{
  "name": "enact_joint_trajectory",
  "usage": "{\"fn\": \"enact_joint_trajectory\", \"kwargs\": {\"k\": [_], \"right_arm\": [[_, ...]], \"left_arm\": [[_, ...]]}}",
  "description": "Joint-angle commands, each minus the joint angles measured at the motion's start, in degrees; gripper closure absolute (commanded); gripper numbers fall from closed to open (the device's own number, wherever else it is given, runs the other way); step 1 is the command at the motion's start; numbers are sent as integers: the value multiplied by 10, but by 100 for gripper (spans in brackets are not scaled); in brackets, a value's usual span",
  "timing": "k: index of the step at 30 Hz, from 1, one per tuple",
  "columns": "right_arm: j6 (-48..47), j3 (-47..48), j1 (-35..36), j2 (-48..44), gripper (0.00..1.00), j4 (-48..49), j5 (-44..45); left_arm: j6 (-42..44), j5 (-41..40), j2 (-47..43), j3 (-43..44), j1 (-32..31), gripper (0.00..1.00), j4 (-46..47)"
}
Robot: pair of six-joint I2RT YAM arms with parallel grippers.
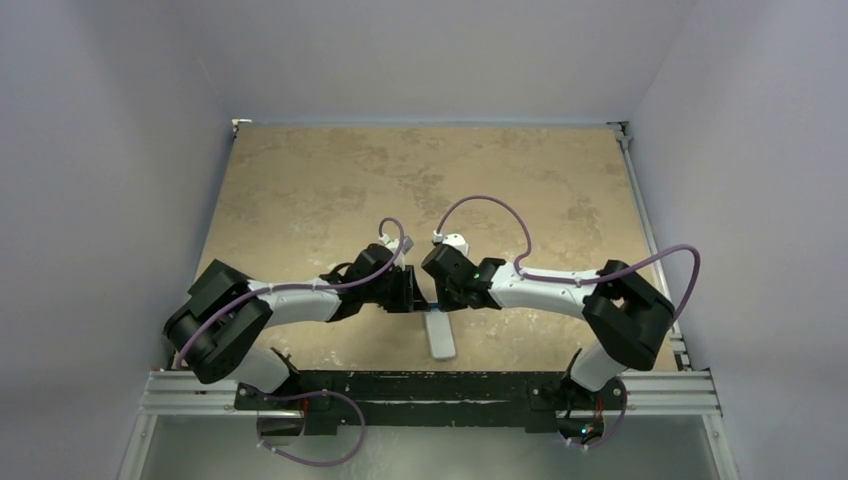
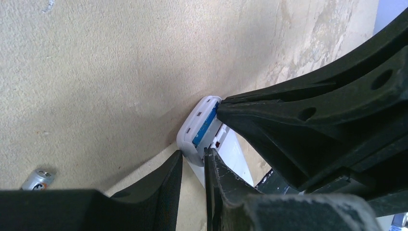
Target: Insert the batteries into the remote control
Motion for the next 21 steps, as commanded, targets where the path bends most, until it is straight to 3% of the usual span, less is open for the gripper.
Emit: {"fn": "enact_joint_trajectory", "kwargs": {"k": [1,9,21], "right_arm": [[-10,26,20,34,86,-31,21],[-10,49,27,29,80,-51,31],[-7,60,28,-24,77,-79,59]], "left_arm": [[13,11,-18,4,-1,78,18],[14,9,-24,-6,-1,78,19],[12,-8,-42,-24,-1,78,10]]}}
